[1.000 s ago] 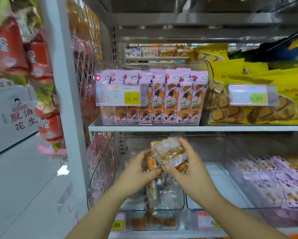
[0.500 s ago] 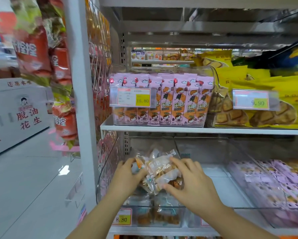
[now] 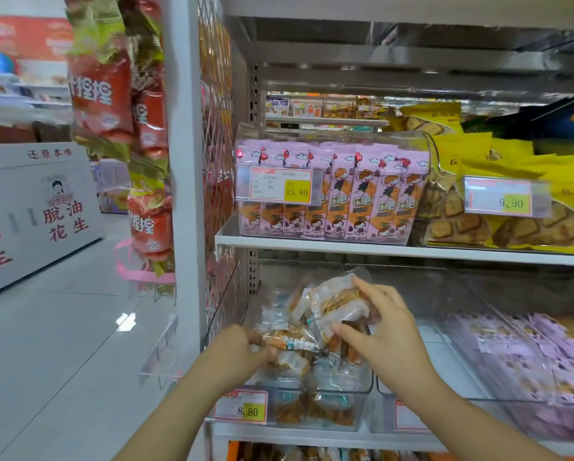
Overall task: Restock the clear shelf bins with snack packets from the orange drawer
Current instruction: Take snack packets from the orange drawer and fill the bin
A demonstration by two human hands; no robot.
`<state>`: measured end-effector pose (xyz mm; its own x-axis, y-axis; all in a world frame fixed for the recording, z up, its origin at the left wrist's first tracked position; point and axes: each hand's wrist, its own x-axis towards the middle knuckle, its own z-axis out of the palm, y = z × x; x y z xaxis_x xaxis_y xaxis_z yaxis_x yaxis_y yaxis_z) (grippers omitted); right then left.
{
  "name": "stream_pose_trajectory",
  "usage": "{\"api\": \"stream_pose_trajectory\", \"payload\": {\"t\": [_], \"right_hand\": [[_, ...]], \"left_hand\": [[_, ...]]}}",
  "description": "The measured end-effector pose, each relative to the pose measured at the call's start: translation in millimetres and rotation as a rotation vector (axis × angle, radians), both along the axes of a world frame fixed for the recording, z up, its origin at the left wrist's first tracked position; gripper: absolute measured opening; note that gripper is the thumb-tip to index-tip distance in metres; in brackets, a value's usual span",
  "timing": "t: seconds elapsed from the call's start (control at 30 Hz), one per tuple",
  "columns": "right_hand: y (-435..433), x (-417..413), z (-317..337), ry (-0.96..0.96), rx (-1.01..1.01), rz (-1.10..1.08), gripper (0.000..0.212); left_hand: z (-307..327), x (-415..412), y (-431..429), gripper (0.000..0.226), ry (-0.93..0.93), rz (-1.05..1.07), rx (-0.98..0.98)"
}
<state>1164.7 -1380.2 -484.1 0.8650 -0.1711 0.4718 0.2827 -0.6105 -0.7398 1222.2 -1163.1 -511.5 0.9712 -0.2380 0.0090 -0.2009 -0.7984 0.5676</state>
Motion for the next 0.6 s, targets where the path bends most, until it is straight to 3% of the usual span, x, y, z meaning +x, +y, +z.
{"api": "stream_pose_trajectory", "payload": {"t": [0.13, 0.23, 0.33, 0.4, 0.47, 0.6], "right_hand": [[5.3, -7.5, 8.3, 0.052, 0.065, 0.025, 0.068], [14.7, -14.6, 17.1, 0.058, 0.112, 0.053, 0.056], [32.1, -19.8, 25.3, 0.072, 0.125, 0.104, 0.043], [43.9, -19.8, 26.9, 0.096, 0.121, 0.152, 0.036], [51.8, -18.5, 27.9, 0.123, 0.030, 0.196, 0.029], [48.6, -13.1, 30.7, 0.160, -0.207, 0.184, 0.020]], "left_hand": [[3.5, -10.0, 3.1, 0.053, -0.159, 0.021, -0.032], [15.7, -23.1, 6.9, 0.063, -0.314, -0.144, -0.193], [32.2, -44.1, 8.9, 0.079, -0.326, -0.307, -0.323], [33.7, -51.0, 10.0, 0.071, -0.402, -0.322, -0.366], [31.7, -51.9, 12.1, 0.047, -0.422, -0.300, -0.462], [32.4, -49.6, 24.9, 0.026, -0.225, -0.244, -0.657]]}}
